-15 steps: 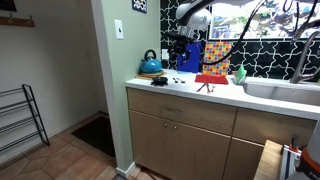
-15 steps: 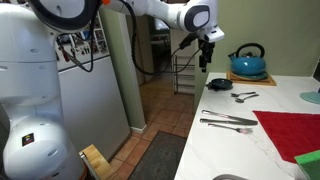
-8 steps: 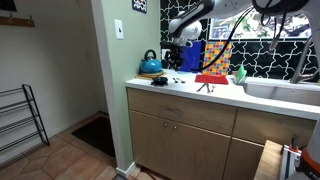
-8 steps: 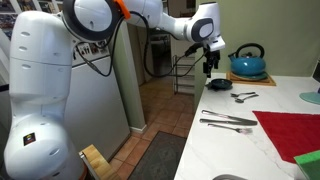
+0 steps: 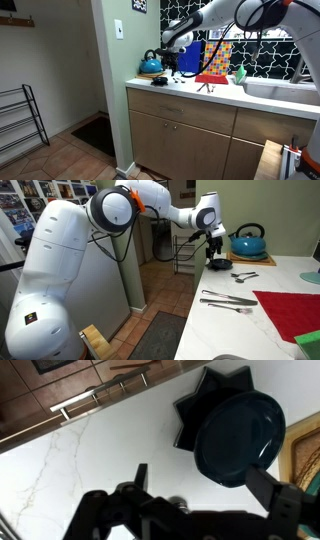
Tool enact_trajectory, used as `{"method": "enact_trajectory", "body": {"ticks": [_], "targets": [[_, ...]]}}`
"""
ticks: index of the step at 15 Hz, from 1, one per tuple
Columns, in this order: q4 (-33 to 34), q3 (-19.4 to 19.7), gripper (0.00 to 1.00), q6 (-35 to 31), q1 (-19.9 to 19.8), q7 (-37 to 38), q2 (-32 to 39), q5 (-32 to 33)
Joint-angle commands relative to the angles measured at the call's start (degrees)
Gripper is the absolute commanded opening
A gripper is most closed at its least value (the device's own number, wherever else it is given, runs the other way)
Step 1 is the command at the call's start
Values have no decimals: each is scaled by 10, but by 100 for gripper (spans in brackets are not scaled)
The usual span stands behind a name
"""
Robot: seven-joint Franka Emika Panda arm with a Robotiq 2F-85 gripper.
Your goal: Put the plate on top of the mat
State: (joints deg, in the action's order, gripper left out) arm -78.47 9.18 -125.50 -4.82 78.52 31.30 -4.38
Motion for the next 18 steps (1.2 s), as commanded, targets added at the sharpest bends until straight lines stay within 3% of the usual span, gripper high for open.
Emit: {"method": "enact_trajectory", "body": {"ticks": [1,10,18], "targets": [[60,14,100,29,8,11,46,27],[142,12,100,62,3,-39,110,63],[165,2,100,39,-9,-187,139,54]]}}
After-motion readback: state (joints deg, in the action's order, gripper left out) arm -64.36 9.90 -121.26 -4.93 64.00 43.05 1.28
